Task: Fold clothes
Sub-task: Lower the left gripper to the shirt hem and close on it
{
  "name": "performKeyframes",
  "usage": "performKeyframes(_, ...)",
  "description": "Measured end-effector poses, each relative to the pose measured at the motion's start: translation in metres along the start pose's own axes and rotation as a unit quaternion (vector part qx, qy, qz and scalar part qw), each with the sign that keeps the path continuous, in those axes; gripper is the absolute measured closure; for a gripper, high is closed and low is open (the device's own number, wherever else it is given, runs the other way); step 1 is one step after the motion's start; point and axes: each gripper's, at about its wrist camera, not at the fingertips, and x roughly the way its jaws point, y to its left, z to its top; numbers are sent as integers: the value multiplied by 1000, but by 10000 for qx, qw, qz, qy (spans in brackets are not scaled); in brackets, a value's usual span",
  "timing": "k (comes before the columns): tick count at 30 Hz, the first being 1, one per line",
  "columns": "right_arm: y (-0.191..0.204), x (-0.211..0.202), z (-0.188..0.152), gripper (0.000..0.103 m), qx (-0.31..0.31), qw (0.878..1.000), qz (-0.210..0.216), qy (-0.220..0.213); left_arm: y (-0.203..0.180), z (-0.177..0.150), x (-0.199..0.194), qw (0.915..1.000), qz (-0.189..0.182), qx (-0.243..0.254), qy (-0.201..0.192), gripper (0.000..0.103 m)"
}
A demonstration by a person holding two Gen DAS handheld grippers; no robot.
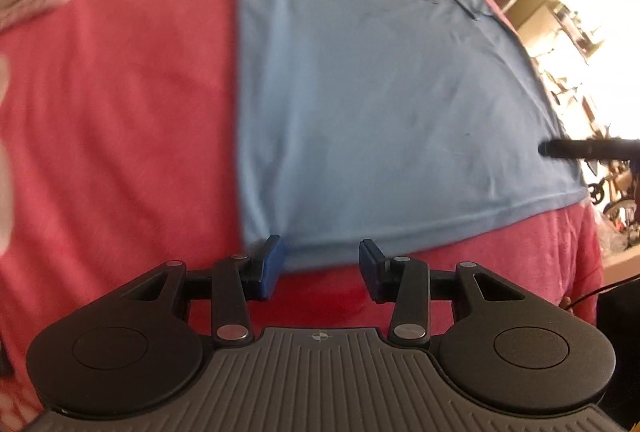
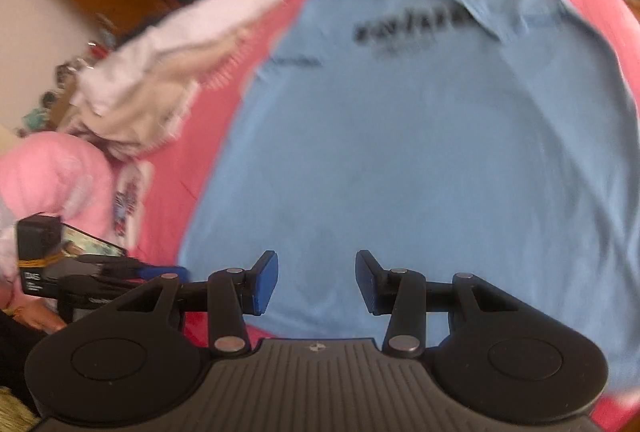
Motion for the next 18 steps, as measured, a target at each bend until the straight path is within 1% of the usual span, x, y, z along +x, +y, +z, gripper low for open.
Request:
performKeyframes(2, -5, 6, -8, 57, 163, 9998, -58, 118, 3, -1, -4, 9999, -17, -112, -61, 62)
performKeyframes(4, -10, 11, -17, 57, 326, 9991, -117, 236, 4, -1, -8, 9998, -16, -117, -131, 62)
performKeyframes(8, -5, 10, -15, 57, 209, 9995, -135, 215, 4, -2, -16, 9996, 6, -92, -270, 62)
performKeyframes(11, -3, 10, -15, 57, 181, 9995, -138, 208, 4, -2, -16, 9994, 116, -95, -324, 62)
performKeyframes(18, 0, 9, -16, 57, 136, 9996, -141, 208, 9, 0, -9, 9989, 313, -222, -282, 62)
